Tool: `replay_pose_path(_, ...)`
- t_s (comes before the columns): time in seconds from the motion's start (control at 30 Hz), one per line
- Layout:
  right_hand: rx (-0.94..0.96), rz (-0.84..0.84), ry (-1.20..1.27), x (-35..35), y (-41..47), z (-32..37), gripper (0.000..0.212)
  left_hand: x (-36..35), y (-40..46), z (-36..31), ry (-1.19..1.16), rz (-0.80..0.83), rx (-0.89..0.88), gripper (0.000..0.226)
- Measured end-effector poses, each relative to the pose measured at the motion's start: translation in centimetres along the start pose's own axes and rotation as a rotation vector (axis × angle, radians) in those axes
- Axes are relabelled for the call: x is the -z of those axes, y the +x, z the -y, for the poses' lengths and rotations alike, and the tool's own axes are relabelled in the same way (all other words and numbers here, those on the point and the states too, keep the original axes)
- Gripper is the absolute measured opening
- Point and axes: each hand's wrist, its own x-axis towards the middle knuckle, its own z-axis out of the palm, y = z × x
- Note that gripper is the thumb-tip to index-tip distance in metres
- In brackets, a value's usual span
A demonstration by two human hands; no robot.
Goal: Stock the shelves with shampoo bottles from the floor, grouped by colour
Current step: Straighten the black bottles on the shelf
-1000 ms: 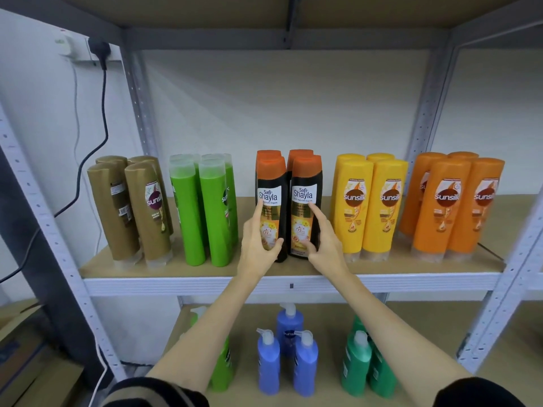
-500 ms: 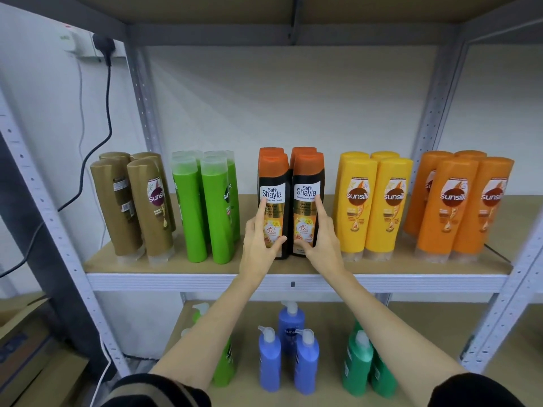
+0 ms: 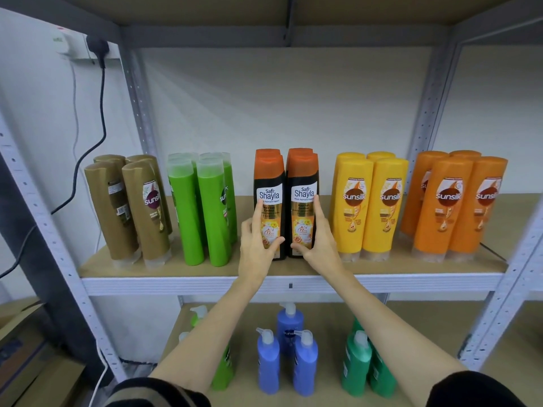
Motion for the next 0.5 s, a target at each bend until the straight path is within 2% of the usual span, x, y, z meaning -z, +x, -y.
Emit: replay_pose_path(0.5, 0.023, -0.059, -0.018, -0.48, -0.53, 0.4, 0.106, -0.26, -0.02, -0.07, 0.057, -0.004, 0.012, 0.095)
